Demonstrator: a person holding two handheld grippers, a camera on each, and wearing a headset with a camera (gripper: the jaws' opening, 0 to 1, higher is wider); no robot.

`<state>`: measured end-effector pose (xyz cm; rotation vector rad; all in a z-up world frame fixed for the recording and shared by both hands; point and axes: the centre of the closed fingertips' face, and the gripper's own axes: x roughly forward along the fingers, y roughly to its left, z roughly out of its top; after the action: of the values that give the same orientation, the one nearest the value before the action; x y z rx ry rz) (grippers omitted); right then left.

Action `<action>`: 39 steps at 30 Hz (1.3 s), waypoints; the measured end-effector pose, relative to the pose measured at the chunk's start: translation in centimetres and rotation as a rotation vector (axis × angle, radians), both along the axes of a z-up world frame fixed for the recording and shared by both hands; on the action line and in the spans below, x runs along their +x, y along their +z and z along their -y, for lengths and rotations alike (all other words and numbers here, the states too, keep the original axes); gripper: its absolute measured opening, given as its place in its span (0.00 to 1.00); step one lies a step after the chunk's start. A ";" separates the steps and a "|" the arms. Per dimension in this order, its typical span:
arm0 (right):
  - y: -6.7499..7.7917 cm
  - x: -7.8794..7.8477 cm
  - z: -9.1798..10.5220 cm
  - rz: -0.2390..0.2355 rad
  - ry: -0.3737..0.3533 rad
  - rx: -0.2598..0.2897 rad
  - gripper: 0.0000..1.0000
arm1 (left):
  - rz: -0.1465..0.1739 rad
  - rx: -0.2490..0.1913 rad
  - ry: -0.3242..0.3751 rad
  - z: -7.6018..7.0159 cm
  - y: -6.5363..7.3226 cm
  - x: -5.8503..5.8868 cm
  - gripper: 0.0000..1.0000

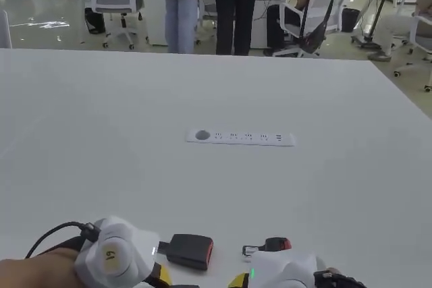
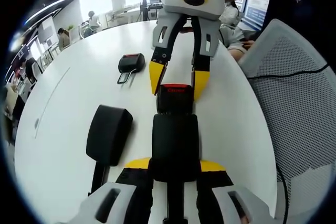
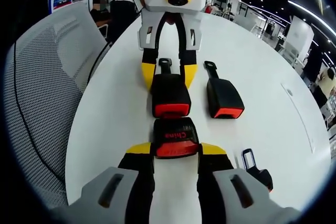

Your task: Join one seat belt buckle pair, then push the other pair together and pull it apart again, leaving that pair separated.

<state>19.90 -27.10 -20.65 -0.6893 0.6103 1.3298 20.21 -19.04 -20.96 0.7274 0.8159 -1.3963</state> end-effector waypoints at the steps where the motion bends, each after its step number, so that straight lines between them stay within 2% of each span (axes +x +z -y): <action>1: 0.0 0.0 0.0 0.000 0.000 0.002 0.28 | 0.000 0.001 0.000 0.0 0.0 0.0 0.31; 9: 0.0 0.0 0.2 -0.019 -0.005 -0.007 0.31 | 0.002 0.009 -0.008 0.2 0.1 -0.2 0.33; 10: 0.0 -0.1 0.2 -0.014 0.003 -0.007 0.31 | 0.004 0.010 -0.009 0.2 0.1 -0.2 0.33; 12: -0.2 0.0 0.3 0.027 0.056 -0.021 0.31 | 0.004 0.014 -0.004 0.1 0.0 -0.1 0.33; 18: -0.2 0.1 0.2 0.017 0.037 -0.030 0.32 | 0.012 0.043 0.004 -0.1 0.0 0.0 0.34; 21: -0.2 0.2 0.4 0.011 0.029 -0.036 0.35 | 0.018 0.030 0.013 0.0 0.2 0.2 0.35; 29: 1.0 0.3 1.0 0.017 0.012 -0.024 0.41 | 0.027 0.008 0.036 -0.1 1.7 0.4 0.37; 35: 2.3 1.1 1.8 0.018 -0.031 -0.011 0.43 | 0.032 0.003 0.052 -0.2 2.3 0.3 0.41; 39: 2.7 1.6 2.4 0.024 -0.050 -0.009 0.45 | 0.036 -0.005 0.068 -0.4 2.9 0.4 0.42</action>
<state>21.47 -29.46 -17.98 -0.6921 0.6105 1.2711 20.61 -18.68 -18.02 0.7131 0.8013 -1.3206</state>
